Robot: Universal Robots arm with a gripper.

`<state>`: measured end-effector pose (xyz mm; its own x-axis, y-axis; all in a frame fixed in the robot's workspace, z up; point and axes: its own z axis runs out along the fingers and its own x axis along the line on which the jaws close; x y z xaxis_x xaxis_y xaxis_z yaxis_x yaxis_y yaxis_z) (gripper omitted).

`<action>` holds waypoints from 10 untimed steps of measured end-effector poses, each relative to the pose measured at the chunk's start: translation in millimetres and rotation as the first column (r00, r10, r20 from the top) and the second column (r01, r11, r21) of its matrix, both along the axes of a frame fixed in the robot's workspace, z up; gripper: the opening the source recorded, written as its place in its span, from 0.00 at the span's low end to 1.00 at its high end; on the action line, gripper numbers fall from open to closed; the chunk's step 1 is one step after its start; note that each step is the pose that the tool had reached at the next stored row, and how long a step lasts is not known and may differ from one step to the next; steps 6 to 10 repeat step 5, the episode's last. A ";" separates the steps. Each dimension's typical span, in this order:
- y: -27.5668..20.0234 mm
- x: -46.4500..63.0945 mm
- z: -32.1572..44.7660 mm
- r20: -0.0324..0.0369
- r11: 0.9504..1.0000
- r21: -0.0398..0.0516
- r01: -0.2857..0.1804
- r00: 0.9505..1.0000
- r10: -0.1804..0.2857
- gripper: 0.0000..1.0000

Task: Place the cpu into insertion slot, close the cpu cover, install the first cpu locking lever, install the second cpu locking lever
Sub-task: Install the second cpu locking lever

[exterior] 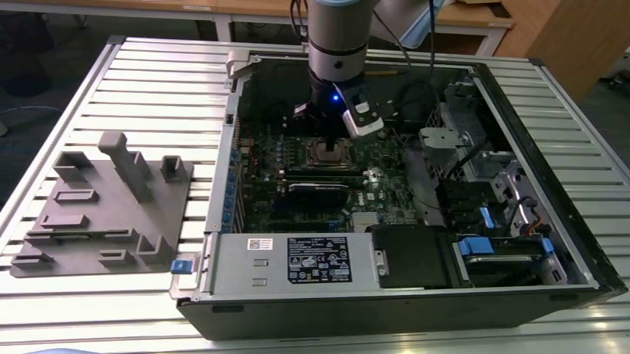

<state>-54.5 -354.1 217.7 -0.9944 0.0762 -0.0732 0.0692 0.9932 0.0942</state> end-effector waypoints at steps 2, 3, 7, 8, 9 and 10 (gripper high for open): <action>0.0 0.0 0.1 0.000 1.000 0.000 0.000 1.000 0.000 0.11; 0.0 0.0 0.2 0.000 1.000 0.000 0.000 1.000 0.000 0.11; 0.0 0.0 0.2 0.000 1.000 0.000 0.000 1.000 0.000 0.11; 0.0 0.0 0.2 0.000 1.000 0.000 0.000 1.000 0.000 0.11; 0.0 0.0 0.2 0.000 1.000 0.000 0.000 1.000 0.000 0.11; 0.0 0.0 0.2 0.000 1.000 0.000 0.000 1.000 0.000 0.11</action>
